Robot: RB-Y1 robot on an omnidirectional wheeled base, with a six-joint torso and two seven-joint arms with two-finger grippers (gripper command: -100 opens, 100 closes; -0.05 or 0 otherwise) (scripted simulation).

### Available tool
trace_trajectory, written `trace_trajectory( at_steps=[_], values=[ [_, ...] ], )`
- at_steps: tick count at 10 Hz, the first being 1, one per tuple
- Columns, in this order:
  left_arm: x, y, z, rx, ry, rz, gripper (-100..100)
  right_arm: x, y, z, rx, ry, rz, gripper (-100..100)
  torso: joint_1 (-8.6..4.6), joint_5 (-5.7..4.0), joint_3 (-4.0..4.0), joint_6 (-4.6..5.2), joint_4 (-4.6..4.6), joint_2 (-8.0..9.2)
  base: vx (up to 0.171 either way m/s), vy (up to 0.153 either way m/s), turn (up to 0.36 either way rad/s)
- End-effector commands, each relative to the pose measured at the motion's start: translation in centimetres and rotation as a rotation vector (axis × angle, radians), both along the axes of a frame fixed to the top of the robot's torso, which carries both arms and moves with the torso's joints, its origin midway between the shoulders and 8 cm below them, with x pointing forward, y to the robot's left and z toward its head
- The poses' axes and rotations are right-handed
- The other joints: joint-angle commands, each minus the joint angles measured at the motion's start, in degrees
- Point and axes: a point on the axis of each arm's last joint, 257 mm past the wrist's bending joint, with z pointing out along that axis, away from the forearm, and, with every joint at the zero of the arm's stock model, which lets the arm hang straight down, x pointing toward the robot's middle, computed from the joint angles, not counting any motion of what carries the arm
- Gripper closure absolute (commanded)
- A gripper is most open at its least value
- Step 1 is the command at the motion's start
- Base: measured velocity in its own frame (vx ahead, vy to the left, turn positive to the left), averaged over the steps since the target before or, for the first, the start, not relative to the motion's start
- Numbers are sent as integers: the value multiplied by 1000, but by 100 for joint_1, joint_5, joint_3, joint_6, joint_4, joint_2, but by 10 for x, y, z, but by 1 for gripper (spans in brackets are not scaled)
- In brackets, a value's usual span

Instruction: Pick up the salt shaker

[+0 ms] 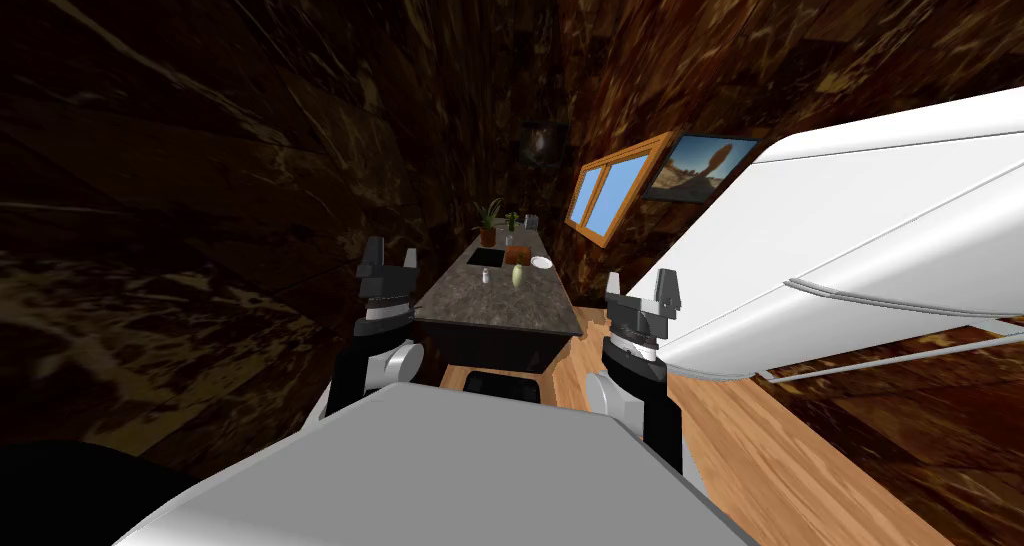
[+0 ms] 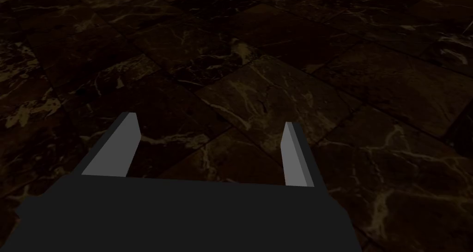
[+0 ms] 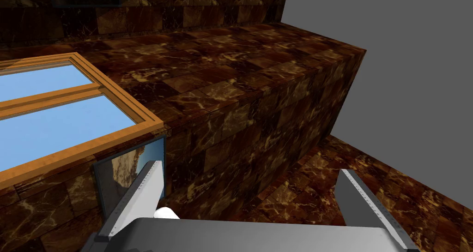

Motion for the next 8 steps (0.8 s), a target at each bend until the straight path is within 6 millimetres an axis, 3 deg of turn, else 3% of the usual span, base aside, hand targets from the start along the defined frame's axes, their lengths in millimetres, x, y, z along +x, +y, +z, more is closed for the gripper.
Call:
trace_trajectory(
  at_steps=[1, 8],
  values=[
    [10, 1, -9, 4, 19, -28, -100, 0, 0, 0, 0, 0, 0, 0, 0, 0, 0, 0, 0, 0, -45, -73, -33],
    [53, 26, -52, -48, 90, -77, -100, 0, 0, 0, 0, 0, 0, 0, -49, -11, 9, 1, 4, 15, -53, -120, -21]
  ],
)
